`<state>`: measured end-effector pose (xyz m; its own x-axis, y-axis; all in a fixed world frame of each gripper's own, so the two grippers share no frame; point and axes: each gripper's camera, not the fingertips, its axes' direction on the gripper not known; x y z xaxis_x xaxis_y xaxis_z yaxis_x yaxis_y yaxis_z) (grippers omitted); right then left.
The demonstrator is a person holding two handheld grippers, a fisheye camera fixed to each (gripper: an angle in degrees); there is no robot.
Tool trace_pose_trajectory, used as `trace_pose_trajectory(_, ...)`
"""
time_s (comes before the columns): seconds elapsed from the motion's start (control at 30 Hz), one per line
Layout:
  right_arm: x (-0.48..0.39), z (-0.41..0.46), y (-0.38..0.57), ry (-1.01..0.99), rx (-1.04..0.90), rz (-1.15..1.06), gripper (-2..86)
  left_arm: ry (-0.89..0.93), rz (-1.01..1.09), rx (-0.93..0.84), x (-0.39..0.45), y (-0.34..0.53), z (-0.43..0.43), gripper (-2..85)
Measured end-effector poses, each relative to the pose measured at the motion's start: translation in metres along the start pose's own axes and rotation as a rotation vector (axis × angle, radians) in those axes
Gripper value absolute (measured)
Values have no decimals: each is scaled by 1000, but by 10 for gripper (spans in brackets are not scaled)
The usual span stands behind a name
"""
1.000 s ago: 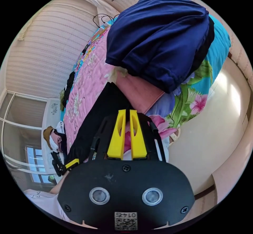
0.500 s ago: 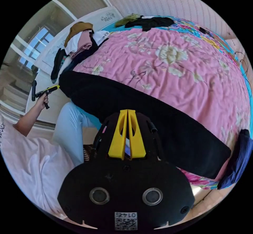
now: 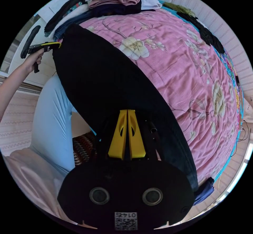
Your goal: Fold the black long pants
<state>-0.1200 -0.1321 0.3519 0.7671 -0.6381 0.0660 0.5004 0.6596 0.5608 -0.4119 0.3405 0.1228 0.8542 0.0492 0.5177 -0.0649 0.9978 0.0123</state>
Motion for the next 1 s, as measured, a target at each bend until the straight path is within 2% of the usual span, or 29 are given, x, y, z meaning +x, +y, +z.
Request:
trace_pose_trajectory(0.07, 7, -8, 11, -51, 36, 46, -5, -78, 60, 75, 9, 12, -25, -10)
trace_pose_trajectory(0.13, 18, -16, 38, -87, 119, 118, -5, -179, 235, 176, 41, 33, -60, -10)
trace_pose_trajectory(0.2, 27, -7, 55, -79, 93, 186, -5, -159, 325, 218, 71, 47, -79, -10)
trace_pose_trajectory(0.27, 32, 11, 64, -128, 83, 223, -5, -18, 411, 257, 107, 59, -93, -10)
trace_pose_trajectory(0.33, 37, 20, 66, -153, 129, 275, -7, 266, 522, 301, 164, 70, -104, -10)
trace_pose_trajectory(0.37, 38, 21, 65, -162, 121, 290, -7, 334, 552, 305, 180, 71, -106, -10)
trace_pose_trajectory(0.4, 42, 19, 62, -189, 97, 316, -7, 430, 608, 291, 213, 73, -107, -10)
trace_pose_trajectory(0.47, 42, 12, 61, -204, 94, 308, -8, 492, 704, 291, 261, 75, -111, -10)
trace_pose_trajectory(0.6, 41, -18, 60, -113, 216, 248, -6, 490, 900, 251, 353, 73, -109, -10)
trace_pose_trajectory(0.67, 46, -21, 50, -92, 199, 230, -5, 464, 942, 227, 381, 71, -104, -10)
trace_pose_trajectory(0.73, 55, -16, 36, -56, 178, 229, -6, 441, 1001, 82, 414, 68, -80, -10)
trace_pose_trajectory(0.8, 60, 5, 27, -59, 80, 228, -7, 463, 1028, 127, 421, 69, -78, -10)
trace_pose_trajectory(0.87, 62, 12, 32, -19, 120, 211, -8, 483, 1016, 130, 427, 67, -79, -10)
trace_pose_trajectory(1.0, 69, -5, 28, 13, -39, 80, -8, 528, 1023, 62, 442, 57, -92, -10)
